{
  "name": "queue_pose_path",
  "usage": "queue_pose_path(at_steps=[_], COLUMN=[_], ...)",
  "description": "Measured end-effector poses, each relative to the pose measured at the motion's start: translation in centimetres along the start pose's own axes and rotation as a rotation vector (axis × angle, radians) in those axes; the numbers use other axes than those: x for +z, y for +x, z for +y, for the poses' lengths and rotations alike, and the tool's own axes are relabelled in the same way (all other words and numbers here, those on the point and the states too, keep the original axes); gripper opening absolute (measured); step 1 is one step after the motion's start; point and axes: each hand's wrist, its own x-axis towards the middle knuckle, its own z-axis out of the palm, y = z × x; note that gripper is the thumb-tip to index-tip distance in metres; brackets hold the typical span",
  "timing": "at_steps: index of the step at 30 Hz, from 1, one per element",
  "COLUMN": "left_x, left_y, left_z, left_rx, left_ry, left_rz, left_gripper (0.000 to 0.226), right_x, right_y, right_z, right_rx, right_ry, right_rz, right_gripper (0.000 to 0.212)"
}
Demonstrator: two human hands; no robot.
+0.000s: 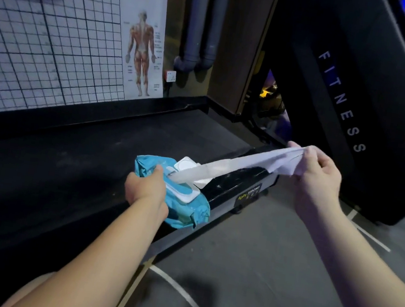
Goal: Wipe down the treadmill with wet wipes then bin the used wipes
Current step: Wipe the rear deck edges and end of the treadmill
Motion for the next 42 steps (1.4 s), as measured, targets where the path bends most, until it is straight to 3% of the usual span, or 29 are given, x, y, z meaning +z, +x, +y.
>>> queue_pose_path(at_steps=[7,15,21,23,27,32,36,42], left_x=[3.9,5.6,3.9,3.2,1.6,-0.2,-1.1,-1.5], left_y=[2.5,0.3,-3.5,-4.6,-6.2,-7.6,-8.1,-9.3], left_z=[-0.9,-2.1,0.1,0.6,1.2,1.6,1.4,1.7], left_rx=[-0.104,-0.269,-0.411,-0.432,-0.407,-0.277,-0.216,-0.167], left_ry=[0.056,0.118,0.0,-0.046,-0.065,-0.034,-0.035,-0.01], left_rz=[-0.081,-0.434,-0.65,-0.668,-0.718,-0.743,-0.668,-0.652], left_gripper=[0.032,0.034,0.041,0.04,0.056,0.066,0.077,0.059], right_x=[0.7,5.6,7.0,7.0,7.0,7.7,8.1,8.8], right_y=[3.5,3.3,1.3,1.0,0.2,-2.5,-4.1,-5.5], right_z=[3.3,1.3,0.8,0.6,-0.1,0.2,0.5,0.4], right_rx=[0.11,0.242,0.35,0.383,0.387,0.383,0.346,0.372], right_ry=[-0.082,0.123,0.168,0.165,0.213,0.148,0.091,0.101], right_rz=[-0.227,-0.37,-0.259,-0.204,-0.141,-0.27,-0.332,-0.342], right_gripper=[0.022,0.021,0.023,0.024,0.024,0.021,0.026,0.03])
